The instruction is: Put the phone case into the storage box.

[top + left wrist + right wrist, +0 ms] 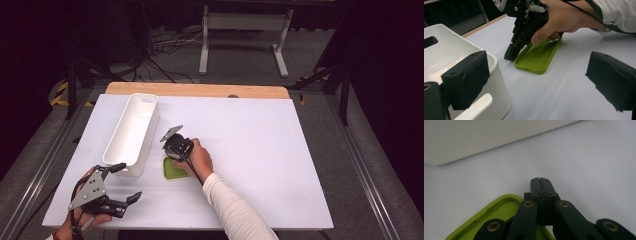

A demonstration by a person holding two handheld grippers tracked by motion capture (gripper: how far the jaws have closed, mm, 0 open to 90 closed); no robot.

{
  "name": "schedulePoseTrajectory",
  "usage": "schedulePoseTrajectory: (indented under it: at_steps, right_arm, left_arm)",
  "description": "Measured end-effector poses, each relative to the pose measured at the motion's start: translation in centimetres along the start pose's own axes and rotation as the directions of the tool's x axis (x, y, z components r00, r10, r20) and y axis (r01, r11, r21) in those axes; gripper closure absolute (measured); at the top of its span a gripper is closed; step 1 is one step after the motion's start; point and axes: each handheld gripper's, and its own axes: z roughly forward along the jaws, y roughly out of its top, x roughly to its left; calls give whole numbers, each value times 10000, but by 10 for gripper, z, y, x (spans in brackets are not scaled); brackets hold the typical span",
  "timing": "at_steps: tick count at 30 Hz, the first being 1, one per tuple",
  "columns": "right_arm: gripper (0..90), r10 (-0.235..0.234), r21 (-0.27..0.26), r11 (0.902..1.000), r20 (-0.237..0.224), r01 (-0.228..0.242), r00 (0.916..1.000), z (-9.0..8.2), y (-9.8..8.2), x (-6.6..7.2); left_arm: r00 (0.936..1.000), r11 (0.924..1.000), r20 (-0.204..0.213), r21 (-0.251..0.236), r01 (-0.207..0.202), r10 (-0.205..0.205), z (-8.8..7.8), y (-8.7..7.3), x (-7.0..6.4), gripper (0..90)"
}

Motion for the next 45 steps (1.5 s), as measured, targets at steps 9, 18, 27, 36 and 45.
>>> schedulePoseTrajectory:
  at_steps: [9,18,27,36,45]
  right_arm:
    - [900,-464,93,9989,-455,469,9979,-6,-5,12]
    - [900,-1019,147,9945,-809,1034,9915,-11,-10,24]
    - [900,-1400,142,9897,-1236,1428,9824,-19,-17,38]
    - [900,-1966,145,9794,-1535,2012,9684,-29,-26,51]
    - [900,-2508,31,9667,-1887,2559,9495,-41,-39,62]
  left_arm:
    - [10000,10000,3,27,72,-72,2,-1,0,53]
    - [9999,9999,-76,7,138,-138,2,-1,0,58]
    - [9999,9999,-114,91,67,-66,2,-1,1,59]
    - [9999,9999,-94,129,107,-106,4,-1,1,59]
    - [9999,9998,-104,195,101,-99,6,-2,0,61]
